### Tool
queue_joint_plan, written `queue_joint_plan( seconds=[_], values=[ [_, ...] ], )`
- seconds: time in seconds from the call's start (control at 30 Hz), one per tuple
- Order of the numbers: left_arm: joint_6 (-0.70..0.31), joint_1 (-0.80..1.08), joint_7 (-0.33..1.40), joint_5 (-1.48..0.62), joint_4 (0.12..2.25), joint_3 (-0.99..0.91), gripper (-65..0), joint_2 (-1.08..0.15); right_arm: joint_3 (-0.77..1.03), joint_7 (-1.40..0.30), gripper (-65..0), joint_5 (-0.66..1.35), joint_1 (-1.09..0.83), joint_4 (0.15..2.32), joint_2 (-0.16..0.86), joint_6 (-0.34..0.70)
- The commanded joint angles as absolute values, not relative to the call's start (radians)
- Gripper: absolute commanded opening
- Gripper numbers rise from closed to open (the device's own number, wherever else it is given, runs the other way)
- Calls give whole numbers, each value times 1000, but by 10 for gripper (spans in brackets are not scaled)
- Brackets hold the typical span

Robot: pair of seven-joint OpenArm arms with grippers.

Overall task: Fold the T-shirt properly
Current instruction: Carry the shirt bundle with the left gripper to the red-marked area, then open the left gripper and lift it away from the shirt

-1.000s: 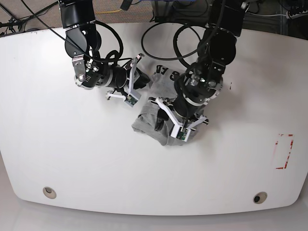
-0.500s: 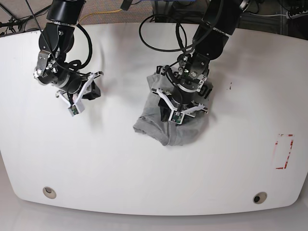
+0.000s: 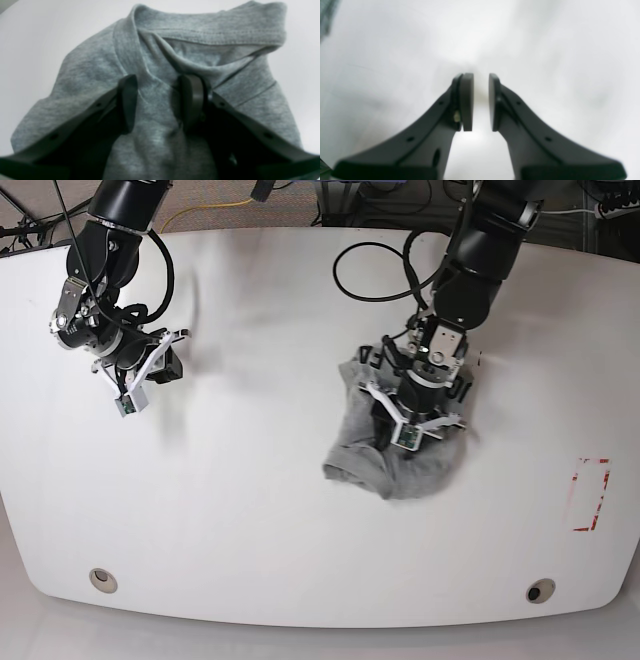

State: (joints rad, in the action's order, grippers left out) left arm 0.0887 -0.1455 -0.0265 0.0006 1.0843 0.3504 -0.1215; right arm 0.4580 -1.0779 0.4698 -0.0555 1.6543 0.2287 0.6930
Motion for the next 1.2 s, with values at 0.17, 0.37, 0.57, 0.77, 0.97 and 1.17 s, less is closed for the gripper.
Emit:
queue_joint_plan(
  seconds=[0.17,0.37,0.57,0.77,0.97,1.17],
  values=[
    [-64,-157,88,30,995,122,-389,-278,464,-1059,-556,483,-42,1675,251,698],
    [-232,-162,87,31,898,-84,-389,-449,464,-1061,-556,483,-44,1675,257,698],
    [-358,-171,87,27,840,-166,-389,-599,469,-1061,-556,481,-67,1730,252,698],
    [-452,-151,91,25,854,-248,-389,-644,466,-1061,-556,481,-71,1796,248,698],
    [-588,-119,173,24,1033,-341,-389,-636,464,-1061,-556,475,-71,1817,248,698],
    [-698,-125,371,-16,1225,-409,-389,-570,469,-1059,-556,472,-71,1817,257,698]
  ],
)
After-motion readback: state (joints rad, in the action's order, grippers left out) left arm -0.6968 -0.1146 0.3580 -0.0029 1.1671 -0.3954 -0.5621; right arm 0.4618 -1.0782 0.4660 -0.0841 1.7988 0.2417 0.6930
